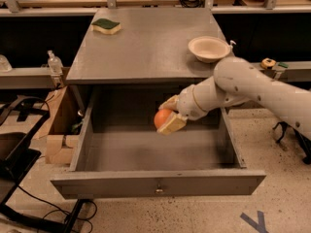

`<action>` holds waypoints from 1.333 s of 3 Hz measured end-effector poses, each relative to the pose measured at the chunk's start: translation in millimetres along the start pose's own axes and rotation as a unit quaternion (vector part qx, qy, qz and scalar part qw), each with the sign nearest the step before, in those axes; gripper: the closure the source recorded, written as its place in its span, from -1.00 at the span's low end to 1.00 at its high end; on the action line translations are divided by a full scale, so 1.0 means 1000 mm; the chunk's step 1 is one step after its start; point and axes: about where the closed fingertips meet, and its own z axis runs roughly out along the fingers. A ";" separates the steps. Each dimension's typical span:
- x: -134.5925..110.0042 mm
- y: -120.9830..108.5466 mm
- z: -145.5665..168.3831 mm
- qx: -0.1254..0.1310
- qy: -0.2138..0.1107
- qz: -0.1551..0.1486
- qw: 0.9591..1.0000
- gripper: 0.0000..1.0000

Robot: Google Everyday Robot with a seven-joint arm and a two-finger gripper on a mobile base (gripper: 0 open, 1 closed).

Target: Pick orange from top drawer and place on counter

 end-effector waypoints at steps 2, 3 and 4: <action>-0.122 -0.071 -0.059 0.010 -0.014 -0.003 1.000 1.00; -0.176 -0.123 -0.067 0.045 -0.031 0.014 0.998 1.00; -0.213 -0.165 -0.061 0.080 -0.071 0.034 0.994 1.00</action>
Offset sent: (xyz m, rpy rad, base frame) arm 0.1370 0.0825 0.2659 0.0817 -0.1096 -0.0907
